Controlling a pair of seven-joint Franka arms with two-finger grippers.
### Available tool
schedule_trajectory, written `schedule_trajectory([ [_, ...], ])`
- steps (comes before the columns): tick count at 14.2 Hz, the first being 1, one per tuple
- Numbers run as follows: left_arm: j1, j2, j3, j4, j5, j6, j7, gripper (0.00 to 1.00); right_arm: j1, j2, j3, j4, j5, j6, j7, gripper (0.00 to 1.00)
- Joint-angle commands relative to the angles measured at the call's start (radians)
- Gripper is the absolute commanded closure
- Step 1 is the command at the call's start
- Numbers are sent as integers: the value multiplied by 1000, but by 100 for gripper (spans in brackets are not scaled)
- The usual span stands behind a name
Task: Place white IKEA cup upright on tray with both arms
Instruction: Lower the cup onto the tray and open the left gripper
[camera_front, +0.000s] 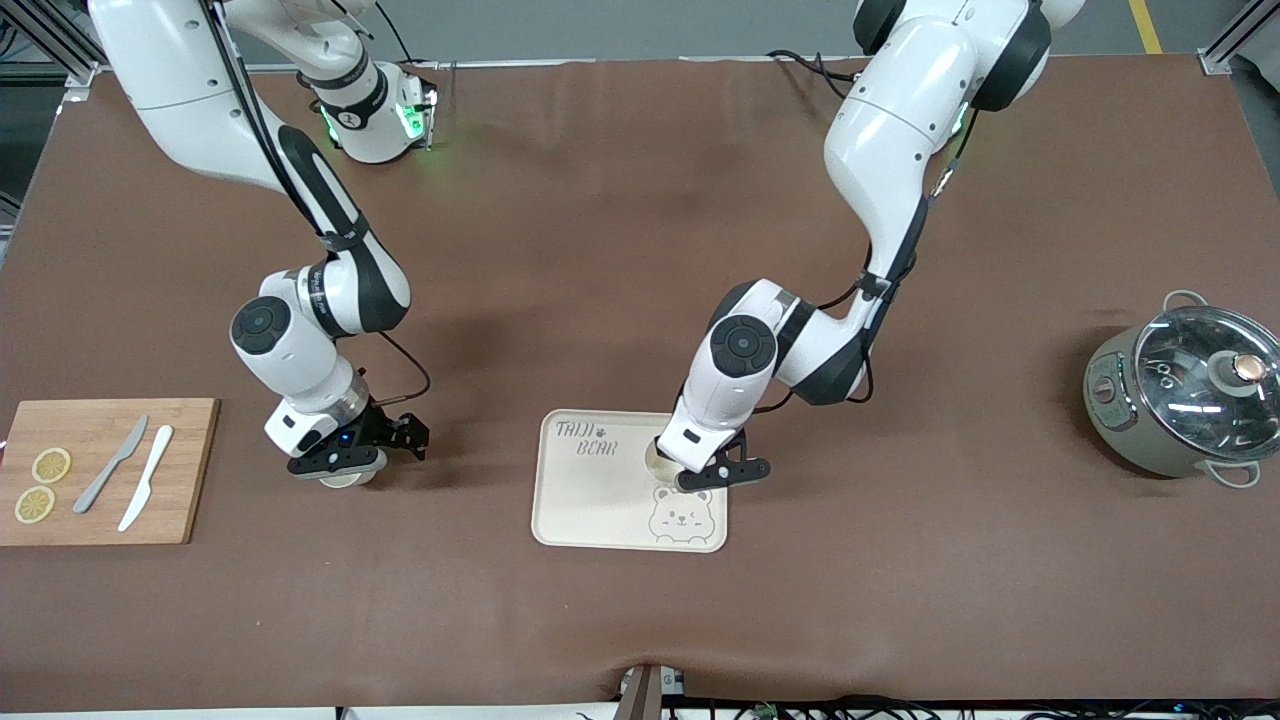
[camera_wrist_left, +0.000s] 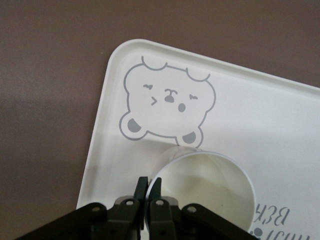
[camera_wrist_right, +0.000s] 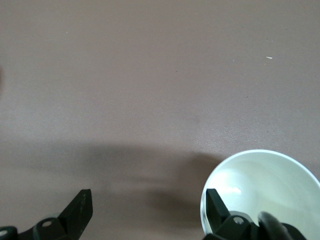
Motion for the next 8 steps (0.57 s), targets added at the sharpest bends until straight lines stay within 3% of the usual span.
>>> schedule_trajectory([
  [1, -7, 11, 11, 25, 6, 7, -7, 95, 3, 2, -1, -8, 0, 20, 4, 0],
  [3, -7, 11, 12, 25, 9, 5, -4, 59, 6, 2, -3, -8, 0, 20, 6, 0],
  [4, -7, 11, 12, 25, 10, 5, -2, 46, 6, 2, -1, -8, 0, 20, 7, 0],
  [6, -7, 11, 14, 25, 10, 4, -1, 31, 9, 2, -3, -8, 0, 20, 10, 0],
  [8, -7, 6, 12, 25, 9, -9, -4, 29, 11, 4, -3, -8, 0, 20, 12, 0],
])
